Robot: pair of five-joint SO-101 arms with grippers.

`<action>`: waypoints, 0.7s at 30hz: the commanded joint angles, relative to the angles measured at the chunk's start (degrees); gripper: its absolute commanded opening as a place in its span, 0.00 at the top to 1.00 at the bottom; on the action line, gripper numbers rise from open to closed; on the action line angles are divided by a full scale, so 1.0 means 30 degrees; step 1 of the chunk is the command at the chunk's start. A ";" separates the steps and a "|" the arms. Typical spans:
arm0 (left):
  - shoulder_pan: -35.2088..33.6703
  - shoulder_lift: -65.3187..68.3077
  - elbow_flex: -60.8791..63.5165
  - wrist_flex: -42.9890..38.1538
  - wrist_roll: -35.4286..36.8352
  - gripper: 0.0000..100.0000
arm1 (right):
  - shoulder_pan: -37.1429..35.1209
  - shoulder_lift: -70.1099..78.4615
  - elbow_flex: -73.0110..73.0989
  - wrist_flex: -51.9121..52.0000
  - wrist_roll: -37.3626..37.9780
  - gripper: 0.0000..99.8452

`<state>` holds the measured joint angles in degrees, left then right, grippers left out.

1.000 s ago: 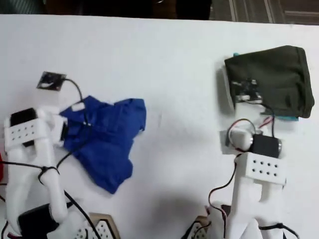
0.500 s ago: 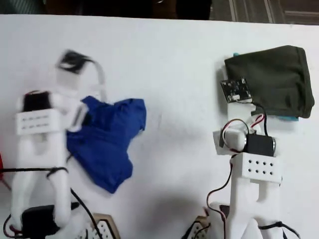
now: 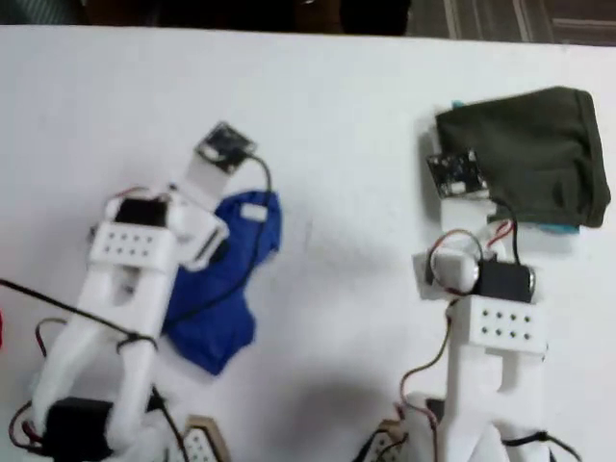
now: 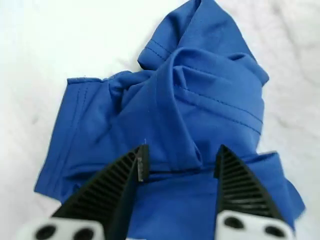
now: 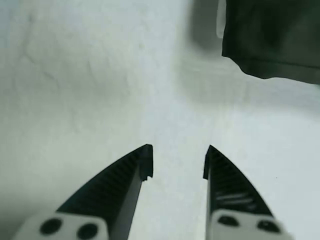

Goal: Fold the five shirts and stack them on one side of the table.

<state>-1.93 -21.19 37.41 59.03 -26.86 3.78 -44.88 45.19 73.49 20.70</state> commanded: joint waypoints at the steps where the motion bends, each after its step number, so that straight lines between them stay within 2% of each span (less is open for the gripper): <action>1: 0.0117 0.0469 -0.0073 -0.1172 -0.0059 0.77 | -0.0015 -0.0484 -0.0117 -0.0132 -0.0029 0.83; 4: -0.0352 0.2520 -0.0806 -0.1319 0.0029 0.78 | -0.0015 -0.0484 -0.0117 -0.0132 -0.0029 0.83; 10: -0.1231 0.3516 -0.3502 0.0527 0.0410 0.98 | -0.0015 -0.0484 -0.0088 0.0015 -0.0029 0.83; 15: -0.1172 0.3516 -0.6256 0.3223 0.0821 0.97 | -0.0161 -0.0366 -0.0088 -0.0073 -0.0029 0.83; 21: -0.1436 0.3546 -0.8161 0.5099 0.0821 0.97 | -0.0601 -0.0308 -0.0117 -0.0396 -0.0381 0.83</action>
<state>-5.01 -10.37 16.66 72.13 -25.01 3.34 -44.88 45.19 73.49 20.70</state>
